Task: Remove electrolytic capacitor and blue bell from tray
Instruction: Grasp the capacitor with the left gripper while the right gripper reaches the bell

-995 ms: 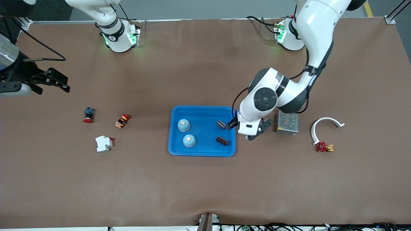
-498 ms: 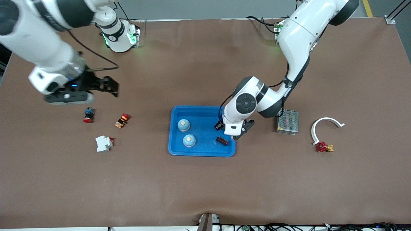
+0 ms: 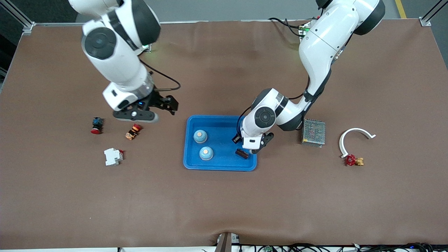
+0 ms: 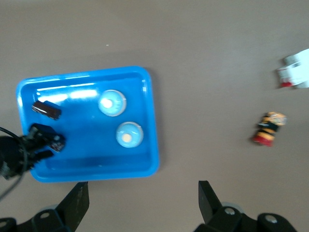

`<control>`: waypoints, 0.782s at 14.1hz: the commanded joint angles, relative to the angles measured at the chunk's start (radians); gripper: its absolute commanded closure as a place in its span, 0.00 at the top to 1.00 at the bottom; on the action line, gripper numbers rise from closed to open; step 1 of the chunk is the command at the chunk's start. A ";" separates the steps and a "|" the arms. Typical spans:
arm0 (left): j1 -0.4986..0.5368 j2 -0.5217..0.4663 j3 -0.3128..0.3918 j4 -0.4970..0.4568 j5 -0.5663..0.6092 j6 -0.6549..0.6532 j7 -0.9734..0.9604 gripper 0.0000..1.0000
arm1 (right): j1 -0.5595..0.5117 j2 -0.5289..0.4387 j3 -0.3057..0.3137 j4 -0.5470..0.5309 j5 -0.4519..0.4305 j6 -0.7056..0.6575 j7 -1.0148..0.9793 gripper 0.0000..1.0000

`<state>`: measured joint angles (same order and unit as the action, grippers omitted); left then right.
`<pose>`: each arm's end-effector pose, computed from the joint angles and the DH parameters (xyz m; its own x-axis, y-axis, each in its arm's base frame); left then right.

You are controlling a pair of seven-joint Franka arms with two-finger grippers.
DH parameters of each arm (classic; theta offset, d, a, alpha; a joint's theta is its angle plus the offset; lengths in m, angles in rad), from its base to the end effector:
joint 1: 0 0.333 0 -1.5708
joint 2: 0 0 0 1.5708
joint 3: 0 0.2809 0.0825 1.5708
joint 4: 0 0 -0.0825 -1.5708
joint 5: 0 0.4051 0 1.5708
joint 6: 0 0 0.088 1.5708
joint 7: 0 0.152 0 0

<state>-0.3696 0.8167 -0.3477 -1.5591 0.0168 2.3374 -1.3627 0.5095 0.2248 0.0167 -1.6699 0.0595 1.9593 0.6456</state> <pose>0.5321 -0.4450 0.1035 0.7236 0.6499 -0.2325 0.6755 -0.7361 0.0445 0.5600 0.3321 0.3919 0.9899 -0.1409 0.0149 -0.1391 -0.9865 -0.0864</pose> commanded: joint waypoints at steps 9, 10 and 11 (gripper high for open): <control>0.011 -0.109 0.018 0.040 0.094 -0.174 -0.024 0.00 | 0.084 0.280 -0.012 0.035 -0.007 0.234 0.098 1.00; 0.020 -0.141 0.019 0.042 0.095 -0.196 -0.035 0.00 | 0.084 0.297 -0.012 0.044 -0.009 0.236 0.098 1.00; 0.030 -0.174 0.024 0.042 0.097 -0.210 -0.036 0.00 | 0.084 0.313 -0.012 0.058 -0.013 0.234 0.098 1.00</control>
<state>-0.3548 0.7362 -0.3339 -1.5000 0.0927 2.1837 -1.3701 0.5895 0.5046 0.0079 -1.6569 0.0573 2.2020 0.7415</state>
